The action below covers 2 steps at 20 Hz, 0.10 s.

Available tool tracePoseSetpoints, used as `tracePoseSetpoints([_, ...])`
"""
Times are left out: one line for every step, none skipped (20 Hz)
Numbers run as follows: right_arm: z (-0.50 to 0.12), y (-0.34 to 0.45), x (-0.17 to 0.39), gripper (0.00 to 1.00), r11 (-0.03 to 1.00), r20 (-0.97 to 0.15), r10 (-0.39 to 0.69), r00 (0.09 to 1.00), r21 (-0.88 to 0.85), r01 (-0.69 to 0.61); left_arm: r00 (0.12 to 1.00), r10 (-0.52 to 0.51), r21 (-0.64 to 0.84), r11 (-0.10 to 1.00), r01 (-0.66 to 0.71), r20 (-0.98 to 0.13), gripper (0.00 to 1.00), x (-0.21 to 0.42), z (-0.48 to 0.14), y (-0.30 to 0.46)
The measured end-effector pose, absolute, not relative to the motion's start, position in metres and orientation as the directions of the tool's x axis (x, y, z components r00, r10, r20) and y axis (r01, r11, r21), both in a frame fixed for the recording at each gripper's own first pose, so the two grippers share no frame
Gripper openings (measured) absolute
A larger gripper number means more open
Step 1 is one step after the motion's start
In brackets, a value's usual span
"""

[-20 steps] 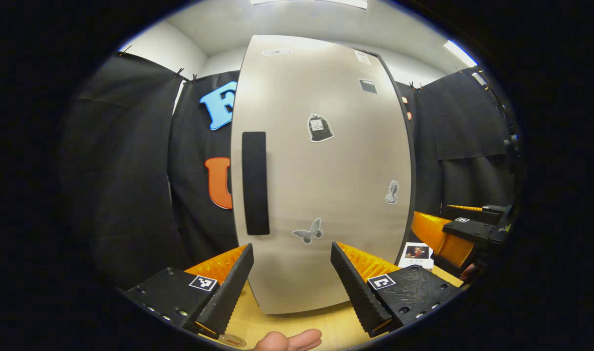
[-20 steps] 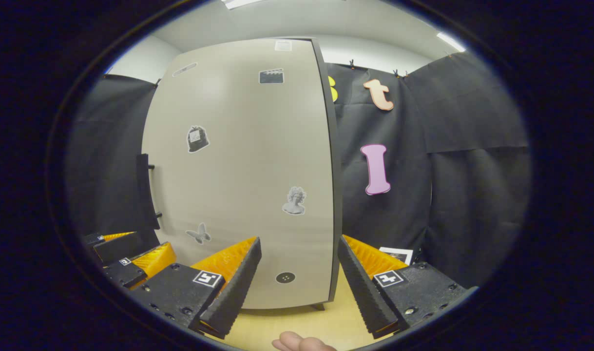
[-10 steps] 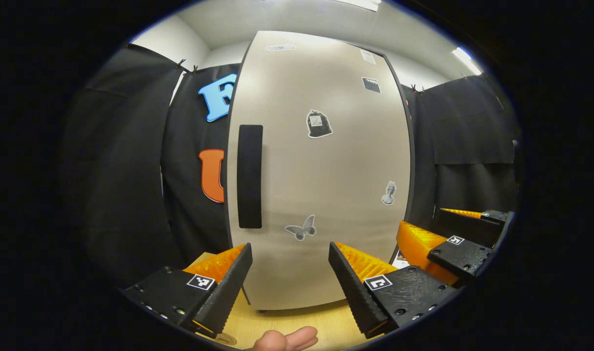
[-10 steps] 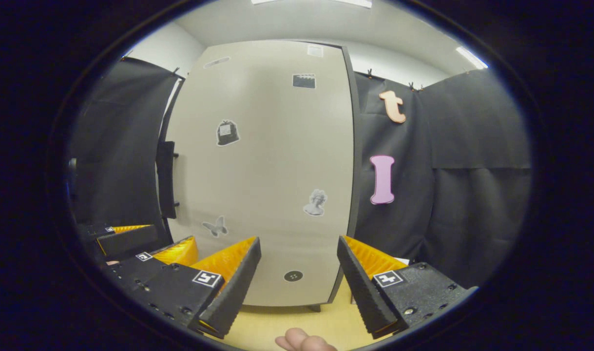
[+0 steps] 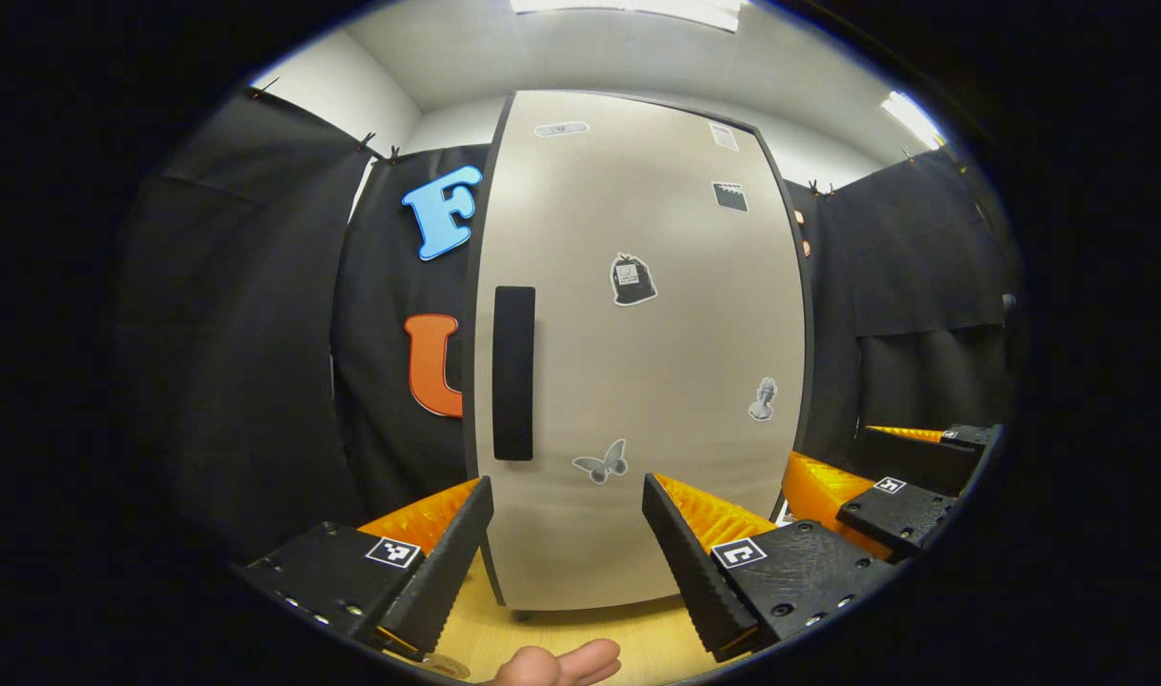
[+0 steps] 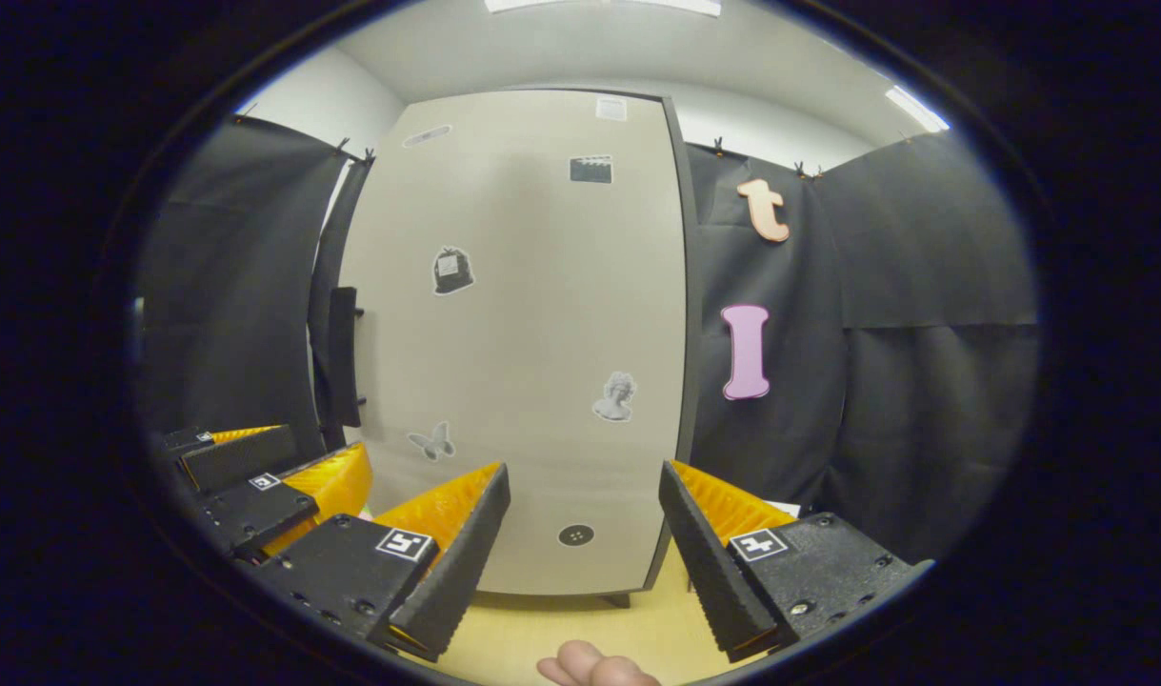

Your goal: Open the cabinet door with the right hand, grasp the bottle in the cabinet with the left hand and place it on the coaster, then close the cabinet door with the right hand.

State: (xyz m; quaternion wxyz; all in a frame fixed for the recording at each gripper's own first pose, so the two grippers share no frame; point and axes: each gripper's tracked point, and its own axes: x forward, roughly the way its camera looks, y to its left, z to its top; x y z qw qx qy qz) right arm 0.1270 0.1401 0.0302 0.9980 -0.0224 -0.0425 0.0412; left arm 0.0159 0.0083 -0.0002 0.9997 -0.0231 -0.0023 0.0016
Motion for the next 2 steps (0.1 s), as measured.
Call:
tracePoseSetpoints([0.0283,0.1367,0.1253,0.98,0.996,0.076,0.078,0.994,-0.046,-0.075,1.0,-0.007,-0.061,0.998,0.007,0.001,0.95,0.0153,-0.0004,0.0043])
tracePoseSetpoints([0.0262,0.137,0.1248,0.98,0.996,0.069,0.082,0.994,-0.044,-0.079,1.0,-0.016,-0.06,0.998,0.016,-0.006,0.95,0.0151,-0.0018,-0.0007])
